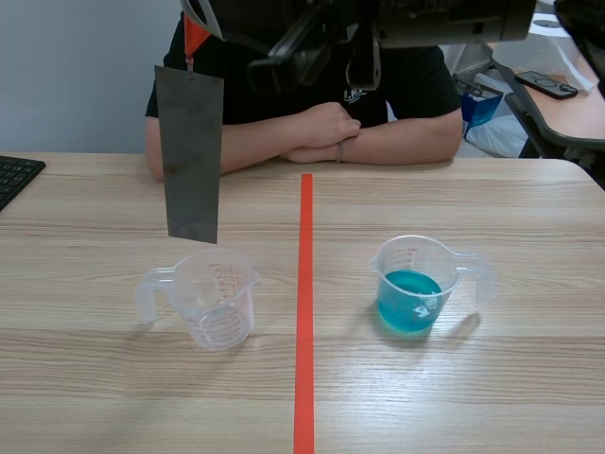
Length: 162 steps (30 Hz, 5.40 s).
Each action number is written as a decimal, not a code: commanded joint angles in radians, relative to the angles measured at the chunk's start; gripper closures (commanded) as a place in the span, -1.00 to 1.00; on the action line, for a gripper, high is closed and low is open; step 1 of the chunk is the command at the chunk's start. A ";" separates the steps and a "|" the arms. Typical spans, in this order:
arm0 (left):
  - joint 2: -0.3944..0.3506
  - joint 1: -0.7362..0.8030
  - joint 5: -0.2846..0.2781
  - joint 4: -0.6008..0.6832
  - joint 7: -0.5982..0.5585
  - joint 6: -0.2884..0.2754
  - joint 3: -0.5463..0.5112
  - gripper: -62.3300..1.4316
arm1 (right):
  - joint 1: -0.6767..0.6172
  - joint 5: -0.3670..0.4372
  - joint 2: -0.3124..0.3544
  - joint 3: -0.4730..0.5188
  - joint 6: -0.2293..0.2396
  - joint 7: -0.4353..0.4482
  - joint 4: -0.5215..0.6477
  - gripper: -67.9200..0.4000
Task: Do the redox reaction experiment.
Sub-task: 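Put the plate into the left beaker, then return to the home posture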
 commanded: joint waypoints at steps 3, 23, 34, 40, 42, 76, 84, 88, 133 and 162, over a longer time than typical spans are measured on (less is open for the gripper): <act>-0.001 0.010 -0.003 0.011 -0.006 -0.002 0.001 0.87 | 0.028 0.008 0.002 0.003 -0.004 0.017 0.003 0.97; -0.001 0.010 -0.003 0.011 -0.006 -0.002 0.001 0.87 | 0.048 -0.080 -0.031 -0.101 -0.012 0.021 -0.014 0.97; -0.001 0.010 -0.003 0.011 -0.006 -0.002 0.001 0.87 | 0.048 -0.124 -0.067 -0.113 -0.011 0.009 -0.055 0.97; 0.000 0.010 -0.003 0.011 -0.006 -0.002 0.001 0.87 | 0.048 -0.151 -0.068 -0.130 -0.011 0.013 -0.071 0.97; -0.001 0.010 -0.003 0.011 -0.006 -0.002 0.001 0.87 | 0.048 -0.152 -0.067 -0.136 -0.011 0.014 -0.081 0.97; -0.001 0.010 -0.003 0.011 -0.006 -0.002 0.001 0.87 | 0.048 -0.513 -0.068 -0.309 -0.011 0.292 -0.375 0.97; -0.001 0.010 -0.003 0.011 -0.006 -0.002 0.001 0.87 | 0.048 -0.547 -0.090 -0.343 0.039 0.295 -0.375 0.09; -0.001 0.010 -0.003 0.011 -0.006 -0.002 0.001 0.87 | 0.047 -0.539 -0.107 -0.396 0.111 0.295 -0.375 -0.25; -0.001 0.010 -0.003 0.011 -0.006 -0.002 0.001 0.87 | -0.822 -0.518 -0.008 0.232 -0.011 0.438 0.092 -1.00; -0.001 0.010 -0.003 0.011 -0.006 -0.002 0.001 0.87 | -1.471 -0.571 0.188 0.637 -0.110 0.885 0.282 -1.00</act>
